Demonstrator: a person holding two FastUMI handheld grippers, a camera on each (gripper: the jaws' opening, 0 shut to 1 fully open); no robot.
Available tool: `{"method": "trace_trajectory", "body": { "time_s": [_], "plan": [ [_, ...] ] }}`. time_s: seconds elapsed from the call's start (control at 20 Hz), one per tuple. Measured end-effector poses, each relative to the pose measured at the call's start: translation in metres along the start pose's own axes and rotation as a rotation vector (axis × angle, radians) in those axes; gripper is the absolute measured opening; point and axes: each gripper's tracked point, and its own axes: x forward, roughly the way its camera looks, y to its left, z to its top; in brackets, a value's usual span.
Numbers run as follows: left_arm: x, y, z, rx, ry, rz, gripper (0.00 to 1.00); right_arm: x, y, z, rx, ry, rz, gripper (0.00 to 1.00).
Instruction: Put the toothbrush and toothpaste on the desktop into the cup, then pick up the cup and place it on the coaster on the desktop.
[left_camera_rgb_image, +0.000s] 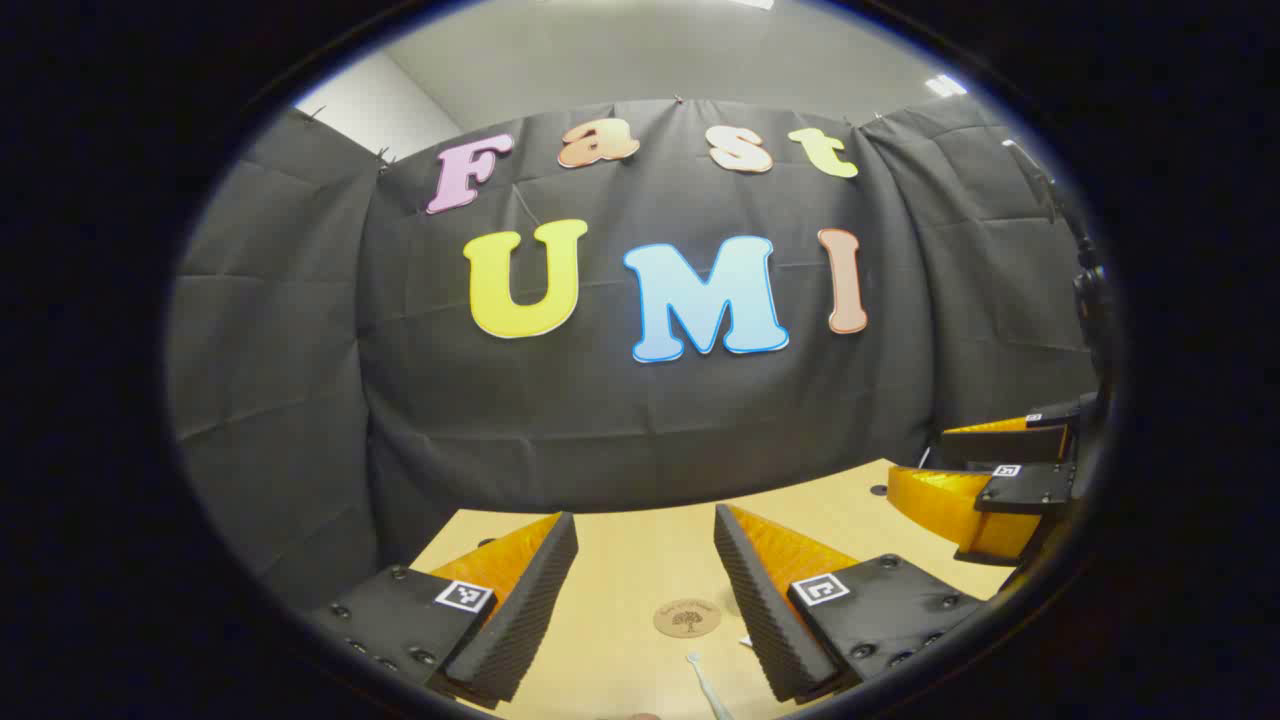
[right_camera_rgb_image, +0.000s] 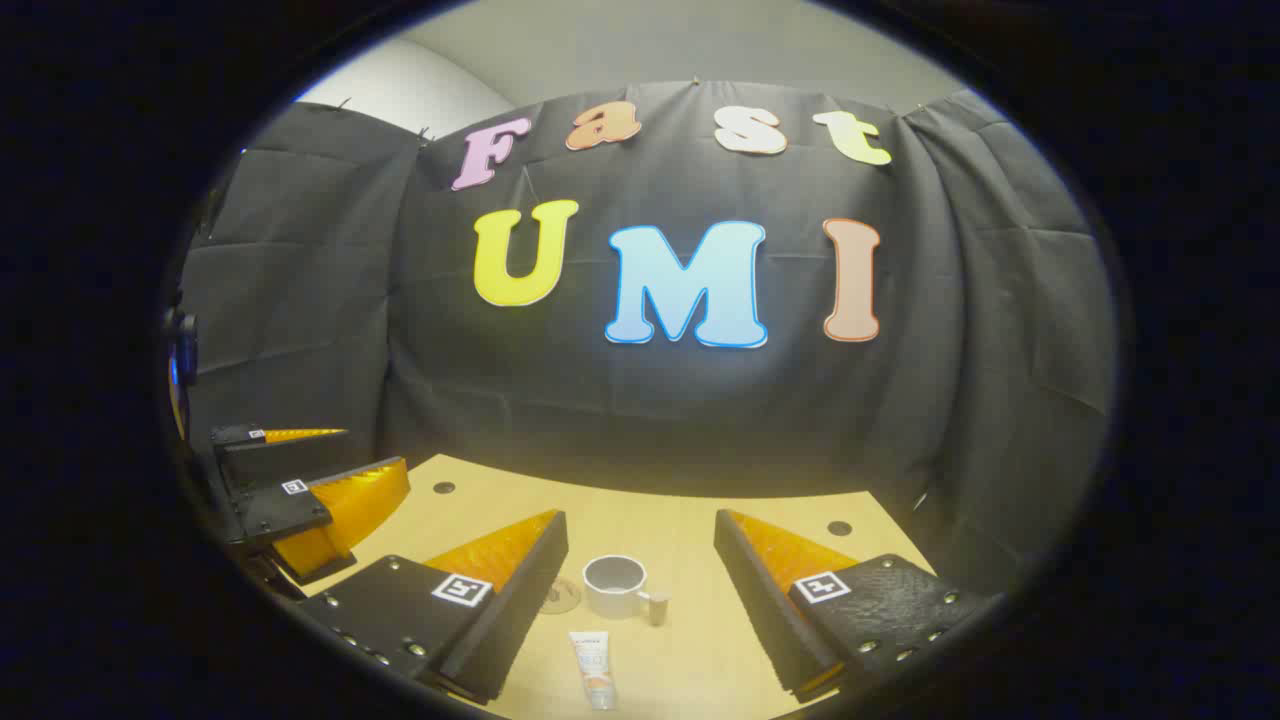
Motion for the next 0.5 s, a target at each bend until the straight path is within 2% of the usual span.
{"method": "trace_trajectory", "body": {
  "time_s": [0.5],
  "plan": [
    [0.006,0.000,-0.023,-0.027,0.062,-0.028,0.93,0.006,0.003,-0.013,0.001,0.042,0.005,0.94]
  ]
}}
